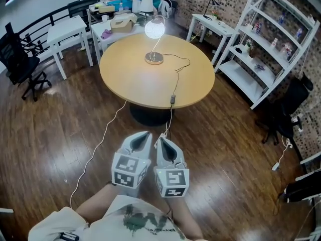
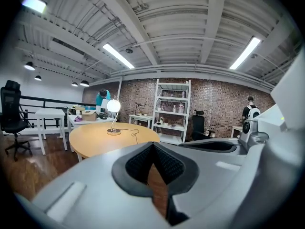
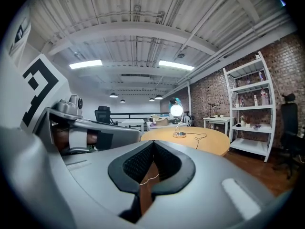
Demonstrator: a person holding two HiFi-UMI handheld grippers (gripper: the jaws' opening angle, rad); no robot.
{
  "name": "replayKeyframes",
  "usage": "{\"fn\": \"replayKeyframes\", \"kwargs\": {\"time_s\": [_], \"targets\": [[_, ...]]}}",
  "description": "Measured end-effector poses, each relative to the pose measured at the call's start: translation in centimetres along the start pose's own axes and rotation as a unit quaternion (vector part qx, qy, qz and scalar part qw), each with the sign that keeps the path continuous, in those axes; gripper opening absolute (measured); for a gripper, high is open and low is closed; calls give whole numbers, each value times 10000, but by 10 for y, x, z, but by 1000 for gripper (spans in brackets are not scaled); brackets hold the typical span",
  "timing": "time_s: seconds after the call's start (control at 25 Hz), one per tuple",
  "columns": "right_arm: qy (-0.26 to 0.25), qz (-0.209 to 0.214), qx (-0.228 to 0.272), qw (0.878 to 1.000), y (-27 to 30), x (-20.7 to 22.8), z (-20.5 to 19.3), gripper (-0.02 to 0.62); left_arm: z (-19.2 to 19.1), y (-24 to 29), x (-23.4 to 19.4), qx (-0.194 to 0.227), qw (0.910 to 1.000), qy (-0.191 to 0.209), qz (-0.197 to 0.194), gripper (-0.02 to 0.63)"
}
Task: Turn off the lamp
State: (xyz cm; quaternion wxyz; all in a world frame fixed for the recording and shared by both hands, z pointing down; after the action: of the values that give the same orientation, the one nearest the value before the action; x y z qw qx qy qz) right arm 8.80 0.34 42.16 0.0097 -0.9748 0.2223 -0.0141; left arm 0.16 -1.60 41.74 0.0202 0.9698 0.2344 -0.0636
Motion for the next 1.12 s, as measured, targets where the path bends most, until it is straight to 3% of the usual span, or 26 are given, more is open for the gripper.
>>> {"fn": "replayKeyframes", "kwargs": {"time_s": [1.12], "targets": [[-55,-515,-265,9983,205,70,-12,0,4,182,-119,-113,9989,-156,-434,-5]]}}
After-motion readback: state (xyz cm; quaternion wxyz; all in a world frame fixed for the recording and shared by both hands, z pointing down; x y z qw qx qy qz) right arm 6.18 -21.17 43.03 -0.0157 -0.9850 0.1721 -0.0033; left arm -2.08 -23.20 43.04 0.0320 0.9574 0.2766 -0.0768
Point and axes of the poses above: the fingertips, and each gripper's own axes: y forward along the fingers, x to its right, z out of its top, the point moved 5 cm from there along -y, backward along the fingers, and after that the axes turned 13 degrees about x, right-handed, at the moved point
